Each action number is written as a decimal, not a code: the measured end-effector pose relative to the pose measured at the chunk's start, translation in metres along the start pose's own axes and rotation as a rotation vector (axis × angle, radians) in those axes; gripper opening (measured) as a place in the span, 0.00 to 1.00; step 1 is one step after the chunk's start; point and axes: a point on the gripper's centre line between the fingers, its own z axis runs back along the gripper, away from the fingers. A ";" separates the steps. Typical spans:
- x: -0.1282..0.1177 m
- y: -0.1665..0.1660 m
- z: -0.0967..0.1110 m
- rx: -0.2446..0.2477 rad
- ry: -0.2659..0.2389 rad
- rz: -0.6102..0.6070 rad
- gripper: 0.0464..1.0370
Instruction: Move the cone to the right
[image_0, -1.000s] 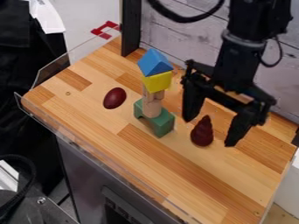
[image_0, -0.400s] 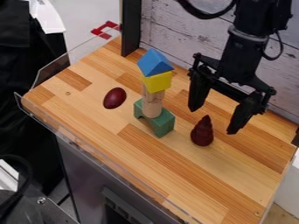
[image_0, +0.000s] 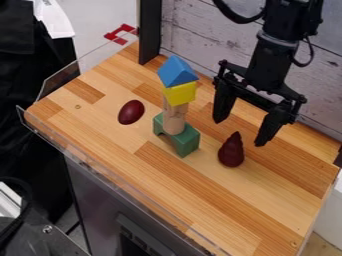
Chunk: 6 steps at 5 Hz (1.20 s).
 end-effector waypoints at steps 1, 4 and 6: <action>0.006 0.003 -0.005 -0.022 0.020 0.008 0.96; 0.020 0.007 -0.023 -0.038 0.073 0.009 0.93; 0.019 0.005 -0.024 -0.043 0.085 0.015 0.35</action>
